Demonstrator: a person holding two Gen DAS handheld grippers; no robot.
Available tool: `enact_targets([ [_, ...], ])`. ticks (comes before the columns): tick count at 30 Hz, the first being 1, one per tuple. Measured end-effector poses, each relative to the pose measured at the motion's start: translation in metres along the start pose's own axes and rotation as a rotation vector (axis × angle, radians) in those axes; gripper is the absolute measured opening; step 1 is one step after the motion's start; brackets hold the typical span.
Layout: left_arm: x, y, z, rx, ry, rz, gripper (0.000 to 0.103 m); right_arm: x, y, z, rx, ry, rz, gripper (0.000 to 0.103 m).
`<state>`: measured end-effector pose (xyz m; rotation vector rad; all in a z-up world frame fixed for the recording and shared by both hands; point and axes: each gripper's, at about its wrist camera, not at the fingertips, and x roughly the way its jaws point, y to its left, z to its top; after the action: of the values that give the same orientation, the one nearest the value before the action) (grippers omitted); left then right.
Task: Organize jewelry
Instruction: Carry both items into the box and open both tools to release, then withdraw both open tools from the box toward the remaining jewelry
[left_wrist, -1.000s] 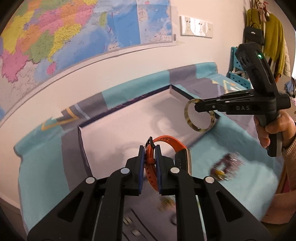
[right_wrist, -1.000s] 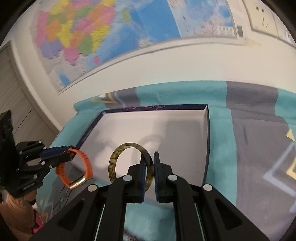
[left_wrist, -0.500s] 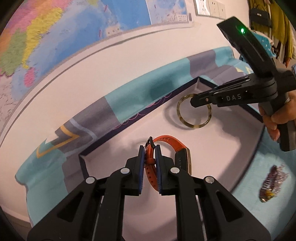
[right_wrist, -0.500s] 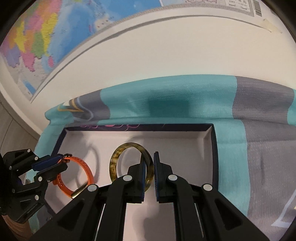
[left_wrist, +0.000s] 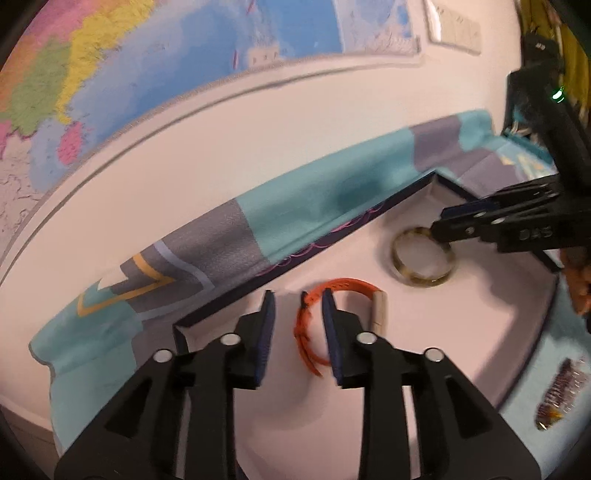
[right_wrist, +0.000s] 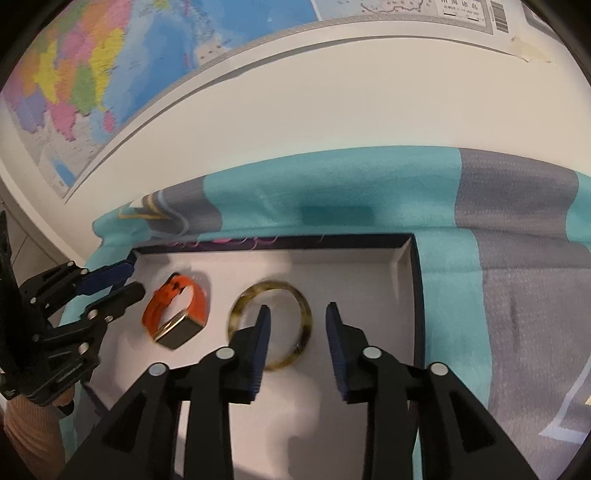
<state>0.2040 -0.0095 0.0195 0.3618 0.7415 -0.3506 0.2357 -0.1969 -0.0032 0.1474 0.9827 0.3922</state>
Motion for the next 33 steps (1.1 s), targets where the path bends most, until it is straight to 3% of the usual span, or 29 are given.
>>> enact_targets([
  [1,-0.008,-0.003,-0.003,0.009,-0.011,-0.022,0.03,-0.002,0.0,-0.002,-0.003,0.001,0.009,0.034],
  [4,-0.026,-0.016,-0.016,0.042,-0.023,-0.106,0.044,-0.007,0.004,-0.01,-0.02,0.001,0.032,0.039],
  [6,-0.03,-0.027,-0.023,0.065,-0.012,-0.122,0.048,-0.007,0.009,-0.014,-0.037,0.005,0.038,0.041],
  [9,-0.02,-0.035,-0.025,0.08,0.021,-0.061,0.048,-0.007,0.015,-0.017,-0.053,0.01,0.049,0.044],
  [15,0.002,-0.009,-0.025,-0.037,0.077,-0.023,0.046,-0.006,0.017,-0.019,-0.066,0.033,0.044,0.045],
  [33,0.029,0.028,-0.014,-0.119,0.1,0.105,0.04,0.006,0.04,-0.028,-0.113,0.105,0.156,0.045],
])
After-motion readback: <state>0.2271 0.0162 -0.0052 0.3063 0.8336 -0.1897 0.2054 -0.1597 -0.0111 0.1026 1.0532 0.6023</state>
